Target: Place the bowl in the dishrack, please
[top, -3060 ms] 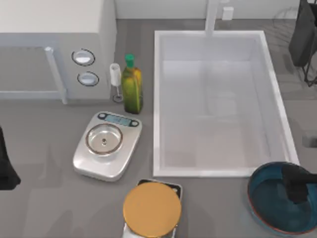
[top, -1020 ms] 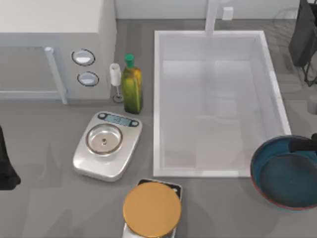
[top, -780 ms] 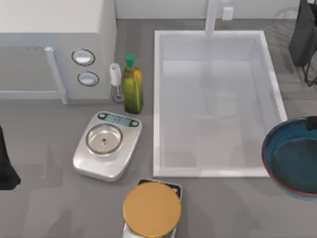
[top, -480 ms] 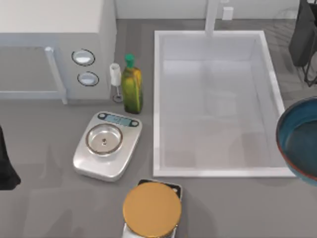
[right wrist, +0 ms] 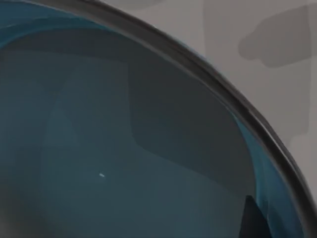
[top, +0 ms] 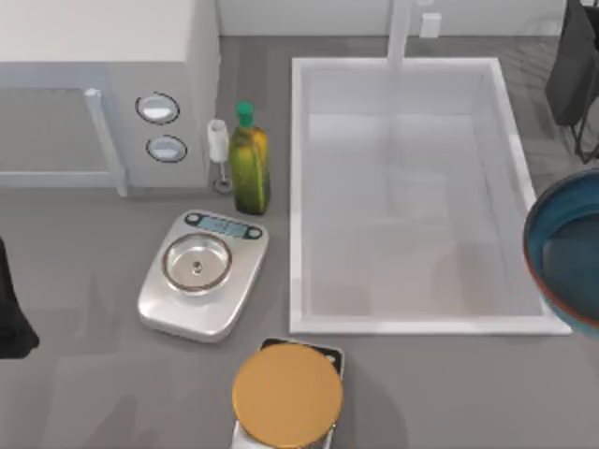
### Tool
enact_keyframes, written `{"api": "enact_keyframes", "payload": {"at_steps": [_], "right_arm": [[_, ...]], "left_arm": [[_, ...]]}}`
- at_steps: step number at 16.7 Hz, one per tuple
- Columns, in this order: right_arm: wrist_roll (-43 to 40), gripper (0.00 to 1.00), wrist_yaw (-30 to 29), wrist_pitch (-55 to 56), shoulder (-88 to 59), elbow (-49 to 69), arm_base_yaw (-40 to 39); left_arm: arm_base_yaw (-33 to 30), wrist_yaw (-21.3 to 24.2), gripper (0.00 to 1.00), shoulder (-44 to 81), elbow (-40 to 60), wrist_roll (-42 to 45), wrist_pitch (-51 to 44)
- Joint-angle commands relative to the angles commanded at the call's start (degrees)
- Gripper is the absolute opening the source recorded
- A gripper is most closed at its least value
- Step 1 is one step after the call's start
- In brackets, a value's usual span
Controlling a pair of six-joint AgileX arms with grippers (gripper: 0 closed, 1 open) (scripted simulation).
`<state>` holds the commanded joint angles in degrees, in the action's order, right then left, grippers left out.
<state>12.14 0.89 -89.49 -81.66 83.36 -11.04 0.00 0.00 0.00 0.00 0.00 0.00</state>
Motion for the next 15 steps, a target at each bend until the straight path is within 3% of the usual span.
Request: {"api": "enact_keyframes", "payload": {"at_steps": [6,15], "right_arm": [[-2.6,0.00,8.3,17.9,5.5,-3.2,11.3],[-8.7,0.00,26.3,64.3,17.5,-14.0,36.5]], "left_arm": [[0.0,0.0,1.00,0.0,0.0,0.0,0.0],[0.0,0.0,1.00,0.0,0.0,0.0,0.0]]}}
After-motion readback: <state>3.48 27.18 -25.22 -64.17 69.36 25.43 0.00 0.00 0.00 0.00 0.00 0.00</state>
